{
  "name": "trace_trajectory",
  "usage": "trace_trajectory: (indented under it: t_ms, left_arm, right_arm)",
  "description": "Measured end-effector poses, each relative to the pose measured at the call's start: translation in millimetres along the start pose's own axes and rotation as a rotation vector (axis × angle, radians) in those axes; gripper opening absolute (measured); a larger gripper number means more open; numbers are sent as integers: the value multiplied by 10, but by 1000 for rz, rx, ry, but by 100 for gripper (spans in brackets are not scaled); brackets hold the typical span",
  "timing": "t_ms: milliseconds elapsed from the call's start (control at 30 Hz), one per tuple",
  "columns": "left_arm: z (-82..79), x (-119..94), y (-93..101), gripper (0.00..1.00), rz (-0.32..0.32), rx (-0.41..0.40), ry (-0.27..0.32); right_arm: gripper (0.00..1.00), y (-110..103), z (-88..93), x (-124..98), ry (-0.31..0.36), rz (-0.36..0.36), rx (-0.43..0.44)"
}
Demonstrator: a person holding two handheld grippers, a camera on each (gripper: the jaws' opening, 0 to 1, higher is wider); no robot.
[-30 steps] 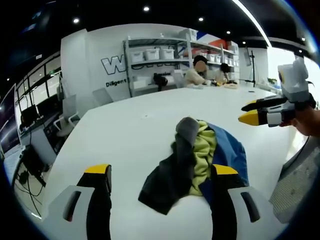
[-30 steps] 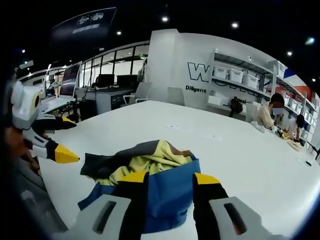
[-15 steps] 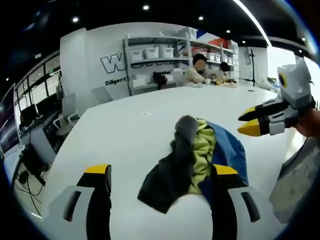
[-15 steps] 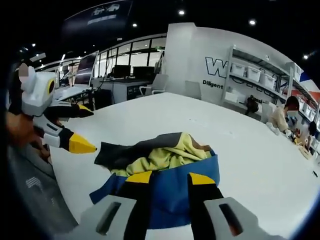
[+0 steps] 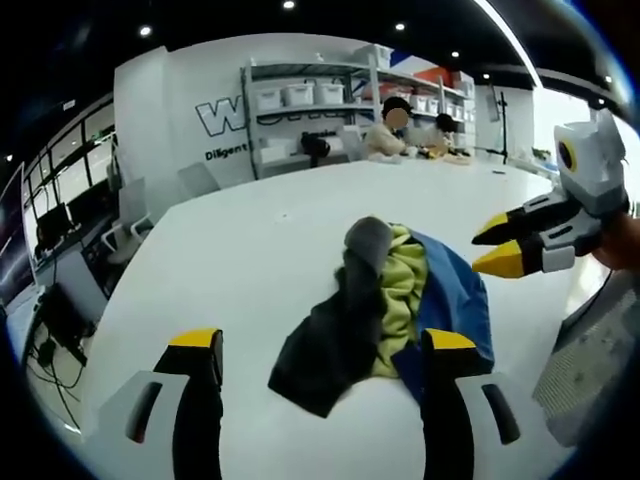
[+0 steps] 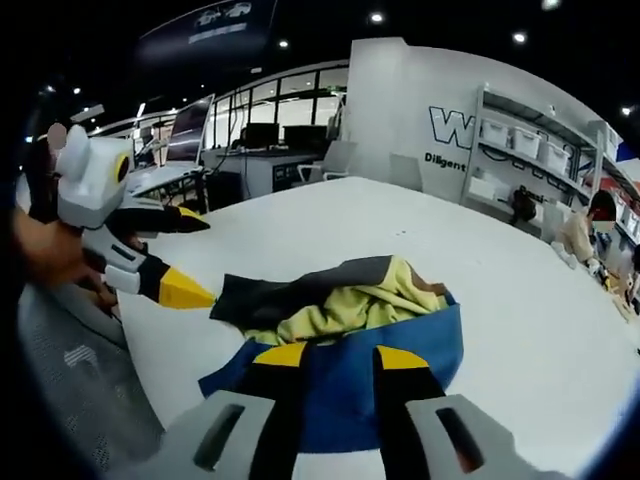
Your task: Fold the garment on the visible template until the final outline fits inside the template.
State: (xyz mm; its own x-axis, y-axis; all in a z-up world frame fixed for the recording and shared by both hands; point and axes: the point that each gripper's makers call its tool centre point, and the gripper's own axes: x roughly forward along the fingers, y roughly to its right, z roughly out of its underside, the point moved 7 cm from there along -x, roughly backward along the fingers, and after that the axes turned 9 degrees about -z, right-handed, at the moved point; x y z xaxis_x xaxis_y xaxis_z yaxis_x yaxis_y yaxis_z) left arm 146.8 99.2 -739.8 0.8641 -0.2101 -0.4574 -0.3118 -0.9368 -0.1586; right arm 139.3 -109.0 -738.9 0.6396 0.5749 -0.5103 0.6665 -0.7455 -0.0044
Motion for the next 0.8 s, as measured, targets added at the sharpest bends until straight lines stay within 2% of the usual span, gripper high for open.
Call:
trace_trajectory:
  t_ms: [167,333,400,567,800]
  left_arm:
    - [54,16,29,76,19,-4,-40]
    - [106,25,37,76,29,-12,-76]
    - [188,39,51,75,38,1,-140]
    - [197,46,59,76,43,-8,-144]
    - [261,53,74,76,49,3,-191]
  right_arm:
    - [23,-115,40,49,-32,-74,2]
    - [22,-201,50,98,-50,-119,-17]
    - [22,-246,58,117,-61,-140,-22]
    - [21,-338,89,153,-88,-189,-40]
    - [20,-492,137,199,-125,-273,-46]
